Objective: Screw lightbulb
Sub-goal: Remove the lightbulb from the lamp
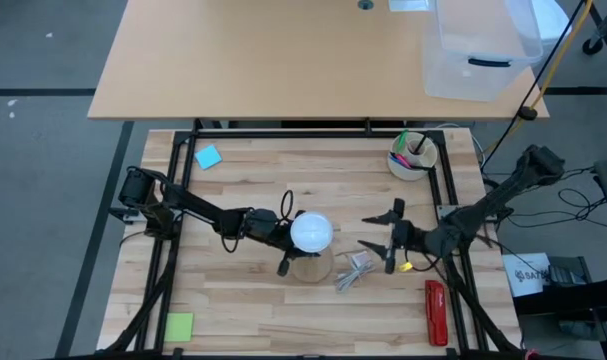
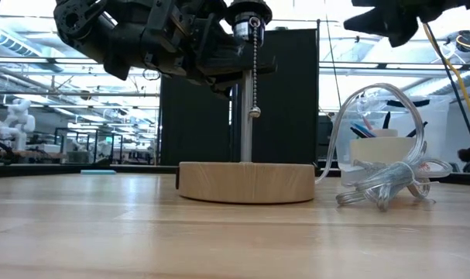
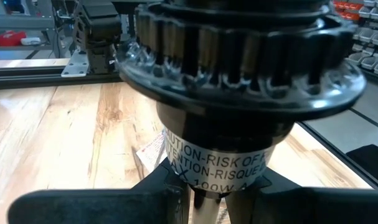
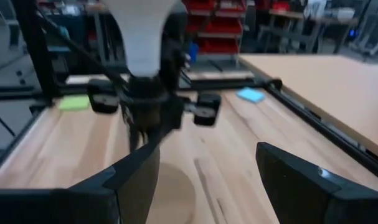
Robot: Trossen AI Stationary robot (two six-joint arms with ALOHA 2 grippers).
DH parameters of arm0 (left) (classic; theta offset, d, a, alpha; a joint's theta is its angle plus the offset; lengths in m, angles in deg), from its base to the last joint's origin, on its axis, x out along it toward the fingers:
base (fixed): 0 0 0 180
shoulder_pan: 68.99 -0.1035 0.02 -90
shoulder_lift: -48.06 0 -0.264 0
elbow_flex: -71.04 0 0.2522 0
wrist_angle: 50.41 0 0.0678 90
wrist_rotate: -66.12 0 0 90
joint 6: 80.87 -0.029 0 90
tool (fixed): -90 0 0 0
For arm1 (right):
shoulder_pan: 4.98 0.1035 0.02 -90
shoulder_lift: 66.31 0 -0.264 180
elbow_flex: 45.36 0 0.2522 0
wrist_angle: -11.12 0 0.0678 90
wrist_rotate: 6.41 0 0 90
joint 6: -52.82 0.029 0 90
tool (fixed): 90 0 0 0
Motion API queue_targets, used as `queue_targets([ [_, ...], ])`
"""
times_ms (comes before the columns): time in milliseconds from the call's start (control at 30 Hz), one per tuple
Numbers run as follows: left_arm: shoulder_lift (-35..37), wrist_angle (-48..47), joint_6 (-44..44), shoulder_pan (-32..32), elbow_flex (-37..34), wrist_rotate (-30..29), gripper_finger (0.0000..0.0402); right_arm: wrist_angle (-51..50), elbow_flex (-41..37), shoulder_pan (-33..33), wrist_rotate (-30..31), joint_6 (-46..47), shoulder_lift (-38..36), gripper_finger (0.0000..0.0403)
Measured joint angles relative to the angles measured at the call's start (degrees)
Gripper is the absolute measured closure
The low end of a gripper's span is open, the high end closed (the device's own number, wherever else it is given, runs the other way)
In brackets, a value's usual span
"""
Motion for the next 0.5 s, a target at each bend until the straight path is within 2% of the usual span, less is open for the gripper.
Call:
queue_targets([
  [167,0.0,0.1,0.2,0.0,0.0,-2.5,0.0337,15.6,-0.2,0.0,0.9,-5.3,9.1,0.0142],
  [300,0.0,0.9,0.6,0.0,0.0,-5.6,0.0337,27.8,1.2,0.0,5.5,-9.9,17.3,0.0142],
  [500,0.0,1.0,0.8,0.0,0.0,-10.5,0.0338,31.1,8.0,-0.4,12.1,-15.3,25.5,0.0142],
])
